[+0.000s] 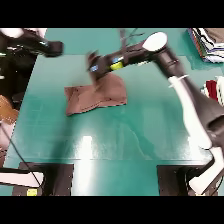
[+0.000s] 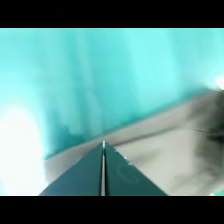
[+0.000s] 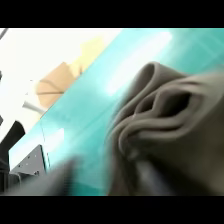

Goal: Fold the shirts.

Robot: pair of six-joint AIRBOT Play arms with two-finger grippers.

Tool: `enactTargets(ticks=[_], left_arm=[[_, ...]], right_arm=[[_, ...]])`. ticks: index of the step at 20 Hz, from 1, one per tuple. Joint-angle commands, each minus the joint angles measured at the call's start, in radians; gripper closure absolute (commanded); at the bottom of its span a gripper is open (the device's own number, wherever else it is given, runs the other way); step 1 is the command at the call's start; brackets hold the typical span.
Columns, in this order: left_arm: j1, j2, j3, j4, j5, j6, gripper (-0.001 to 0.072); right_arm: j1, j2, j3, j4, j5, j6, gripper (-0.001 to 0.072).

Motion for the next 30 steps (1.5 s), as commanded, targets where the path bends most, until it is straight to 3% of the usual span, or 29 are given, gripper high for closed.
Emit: enactTargets(ticks=[1, 4, 7, 10, 14, 18, 24, 27, 28, 29, 30], left_arm=[[0.13, 0.113, 0.002, 0.051, -0.056, 0.0, 0.068], [0.16, 0.126, 0.001, 0.051, -0.093, 0.008, 0.068], [0.159, 0.125, -0.002, 0.026, -0.116, 0.008, 0.068], [0.159, 0.125, -0.002, -0.044, -0.115, 0.008, 0.068], [0.159, 0.124, -0.002, -0.129, -0.107, 0.034, 0.068], [0.159, 0.121, -0.002, -0.13, -0.106, 0.034, 0.068], [0.159, 0.121, -0.002, -0.142, -0.109, 0.034, 0.068], [0.158, 0.121, -0.002, -0.177, -0.111, 0.034, 0.068], [0.156, 0.121, -0.002, -0.184, -0.111, 0.034, 0.068], [0.145, 0.121, -0.002, -0.179, -0.11, 0.034, 0.0681], [0.128, 0.121, -0.002, -0.177, -0.11, 0.035, 0.068]], right_arm=[[0.126, -0.132, 0.073, 0.013, -0.092, -0.046, 0.0079], [0.08, -0.069, -0.067, 0.01, -0.053, -0.03, 0.0139], [-0.05, 0.042, -0.257, -0.05, -0.01, -0.017, 0.014], [-0.217, 0.149, -0.461, -0.213, -0.024, 0.085, 0.014], [-0.413, 0.161, -0.61, -0.151, -0.034, 0.097, 0.0079], [-0.424, 0.046, -0.563, -0.114, 0.009, 0.097, 0.008], [-0.278, -0.211, -0.318, 0.081, 0.07, 0.099, 0.009], [-0.206, -0.302, -0.193, 0.121, 0.081, 0.101, 0.0216], [-0.192, -0.318, -0.158, 0.121, 0.082, 0.101, 0.0321], [-0.183, -0.323, -0.127, 0.116, 0.08, 0.1, 0.0559], [-0.183, -0.322, -0.103, 0.109, 0.077, 0.095, 0.0693]])
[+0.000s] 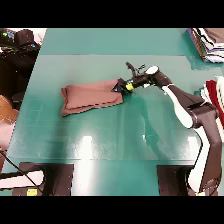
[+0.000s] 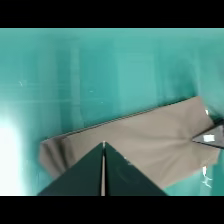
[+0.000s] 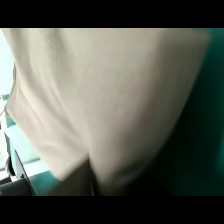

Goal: Fold the shirts.

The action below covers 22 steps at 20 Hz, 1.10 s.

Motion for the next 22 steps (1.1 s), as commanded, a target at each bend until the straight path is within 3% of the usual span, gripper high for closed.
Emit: enactTargets(ticks=[1, 6, 13, 18, 22], left_arm=[[-0.045, -0.001, 0.0, -0.015, 0.002, 0.014, 0.068], [-0.211, -0.001, 0.0, -0.013, 0.024, 0.041, 0.068], [-0.381, -0.001, 0.0, -0.013, 0.106, 0.045, 0.068], [-0.449, -0.001, 0.0, -0.014, 0.167, 0.043, 0.068], [-0.478, -0.001, 0.0, -0.014, 0.196, 0.044, 0.068]], right_arm=[[0.027, -0.042, 0.126, 0.008, 0.006, -0.006, 0.0692], [-0.134, 0.114, 0.205, -0.217, 0.05, 0.072, 0.0693], [-0.656, 0.496, 0.019, -0.484, 0.035, 0.122, 0.0693], [-1.0, 0.577, -0.037, -0.486, -0.023, 0.122, 0.0693], [-1.118, 0.546, -0.037, -0.434, -0.026, 0.122, 0.0693]])
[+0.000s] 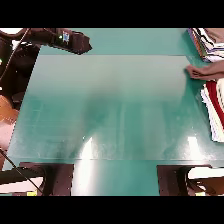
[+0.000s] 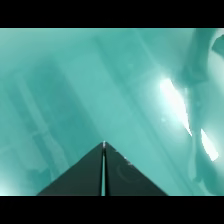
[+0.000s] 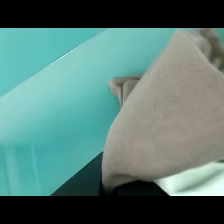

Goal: Fold the shirts.

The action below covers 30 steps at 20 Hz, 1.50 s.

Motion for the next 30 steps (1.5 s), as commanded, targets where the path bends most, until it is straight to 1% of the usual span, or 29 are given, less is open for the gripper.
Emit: enactTargets(ticks=[1, 3, 5, 8, 9, 10, 13, 17, 19, 21, 23, 24, 27, 28, 29, 30], left_arm=[[-0.023, 0.0, 0.0, -0.003, 0.032, 0.0, 0.068], [-0.023, 0.0, 0.0, -0.001, 0.035, 0.0, 0.068], [-0.023, 0.0, 0.0, -0.001, 0.035, 0.0, 0.068], [-0.023, 0.0, 0.0, -0.001, 0.035, 0.0, 0.0679], [-0.023, 0.0, 0.0, -0.001, 0.036, 0.001, 0.0679], [-0.023, 0.0, 0.0, 0.0, 0.035, 0.001, 0.0679], [-0.023, 0.0, 0.0, 0.002, 0.035, 0.002, 0.0679], [-0.023, 0.0, 0.0, 0.002, 0.036, 0.009, 0.068], [-0.023, 0.0, 0.0, 0.002, 0.035, 0.009, 0.068], [-0.023, 0.0, 0.0, 0.003, 0.036, 0.01, 0.068], [-0.023, 0.0, 0.0, 0.005, 0.035, 0.011, 0.0679], [-0.023, 0.0, 0.0, 0.005, 0.035, 0.026, 0.068], [-0.023, 0.0, 0.0, 0.005, 0.035, 0.039, 0.068], [-0.023, 0.0, 0.0, 0.005, 0.035, 0.039, 0.068], [-0.023, 0.0, 0.0, 0.005, 0.035, 0.045, 0.068], [-0.023, 0.0, 0.0, 0.005, 0.035, 0.046, 0.068]], right_arm=[[-0.115, -0.009, -0.008, 0.086, -0.016, 0.002, 0.0693], [-0.132, -0.01, 0.013, 0.155, -0.035, 0.002, 0.0693], [-0.133, -0.01, 0.098, 0.154, -0.046, 0.002, 0.0693], [-0.141, -0.009, 0.257, 0.157, -0.01, 0.003, 0.0693], [-0.148, 0.002, 0.279, 0.156, 0.002, 0.003, 0.0694], [-0.158, 0.024, 0.27, 0.157, 0.002, 0.003, 0.0693], [-0.214, 0.125, 0.142, 0.156, -0.007, 0.001, 0.0693], [-0.305, 0.232, 0.002, 0.151, 0.061, -0.026, 0.0693], [-0.347, 0.279, -0.074, 0.076, 0.102, -0.027, 0.0693], [-0.375, 0.325, -0.158, -0.066, 0.152, -0.027, 0.0693], [-0.399, 0.375, -0.253, -0.243, 0.189, -0.027, 0.0692], [-0.411, 0.4, -0.304, -0.314, 0.201, -0.027, 0.0692], [-0.465, 0.478, -0.473, -0.423, 0.214, -0.027, 0.0684], [-0.483, 0.495, -0.52, -0.447, 0.222, -0.027, 0.0588], [-0.496, 0.506, -0.558, -0.456, 0.223, -0.027, 0.0429], [-0.511, 0.515, -0.591, -0.47, 0.225, -0.027, 0.0295]])
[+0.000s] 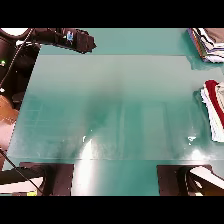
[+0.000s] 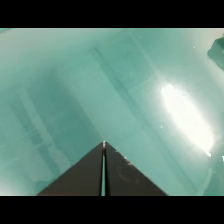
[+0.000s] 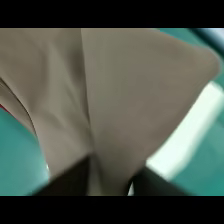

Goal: Fold the shirts.

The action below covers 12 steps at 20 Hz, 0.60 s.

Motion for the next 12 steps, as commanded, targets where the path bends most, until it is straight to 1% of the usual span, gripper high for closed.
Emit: enactTargets(ticks=[1, 3, 5, 7, 10, 12], left_arm=[[0.0, 0.0, 0.0, 0.0, 0.0, 0.01, 0.0679], [0.0, 0.0, 0.0, 0.0, -0.001, 0.01, 0.0679], [0.0, 0.0, 0.0, 0.0, -0.003, 0.01, 0.0679], [0.0, 0.0, 0.0, 0.0, -0.011, 0.01, 0.0679], [0.0, 0.0, 0.0, 0.0, -0.018, 0.01, 0.0679], [0.0, 0.0, 0.0, 0.0, -0.033, 0.006, 0.0679]], right_arm=[[-0.05, 0.049, -0.136, -0.1, 0.022, 0.001, 0.0224], [-0.023, 0.048, -0.128, -0.075, 0.024, 0.001, 0.0219], [0.056, 0.047, -0.075, -0.033, -0.002, 0.001, 0.0219], [0.198, 0.047, 0.008, 0.006, -0.03, 0.001, 0.022], [0.439, 0.047, 0.103, 0.119, -0.044, 0.003, 0.0221], [0.623, 0.045, 0.137, 0.141, -0.06, 0.003, 0.0222]])
